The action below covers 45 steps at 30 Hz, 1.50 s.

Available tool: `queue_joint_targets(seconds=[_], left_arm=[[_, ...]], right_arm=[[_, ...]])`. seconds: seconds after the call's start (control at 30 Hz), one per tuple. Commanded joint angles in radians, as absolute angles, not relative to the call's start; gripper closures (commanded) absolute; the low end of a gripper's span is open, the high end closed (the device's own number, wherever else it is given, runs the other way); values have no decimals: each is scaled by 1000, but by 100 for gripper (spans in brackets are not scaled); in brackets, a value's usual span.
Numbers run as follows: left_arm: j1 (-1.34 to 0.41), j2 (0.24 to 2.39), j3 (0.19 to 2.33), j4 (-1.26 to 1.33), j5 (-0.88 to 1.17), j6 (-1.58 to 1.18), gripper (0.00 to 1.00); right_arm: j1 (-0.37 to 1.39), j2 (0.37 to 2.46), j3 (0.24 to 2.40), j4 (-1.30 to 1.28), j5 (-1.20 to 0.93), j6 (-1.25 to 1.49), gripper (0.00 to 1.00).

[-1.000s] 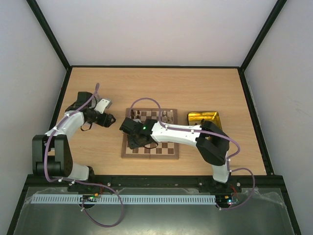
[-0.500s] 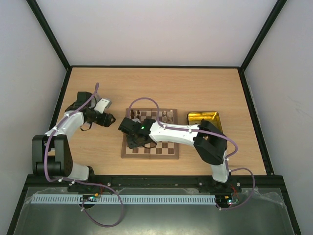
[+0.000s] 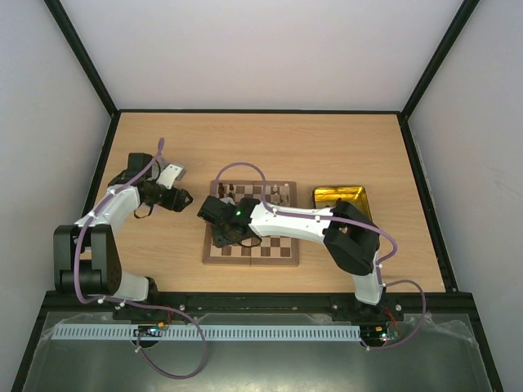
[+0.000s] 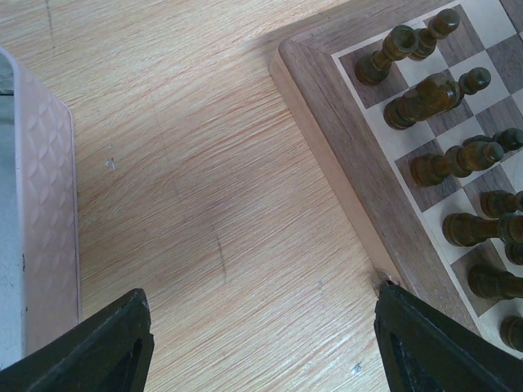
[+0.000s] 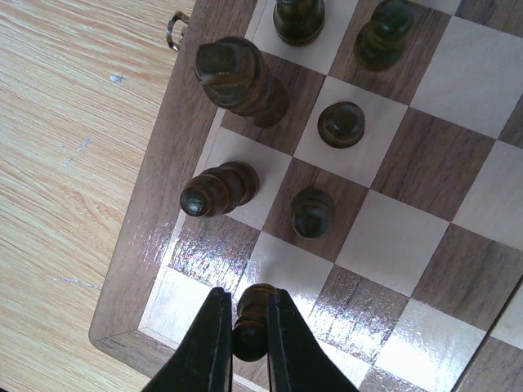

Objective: Set up the chess pieces on the board
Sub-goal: Place the chess piece on the chessboard.

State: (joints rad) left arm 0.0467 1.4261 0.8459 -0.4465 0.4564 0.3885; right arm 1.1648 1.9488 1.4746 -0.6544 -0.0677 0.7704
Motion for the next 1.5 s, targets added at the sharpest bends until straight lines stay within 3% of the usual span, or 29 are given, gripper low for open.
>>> queue_joint_targets(seconds=[0.0,1.47], left_arm=[[55,1396,839,-445,480,389,25],[64,1402,839,-449,496,396,25]], right_arm=[[1172,1958,1494,-685,-43,770,93],[1172,1956,1480,-680,-29,759,84]])
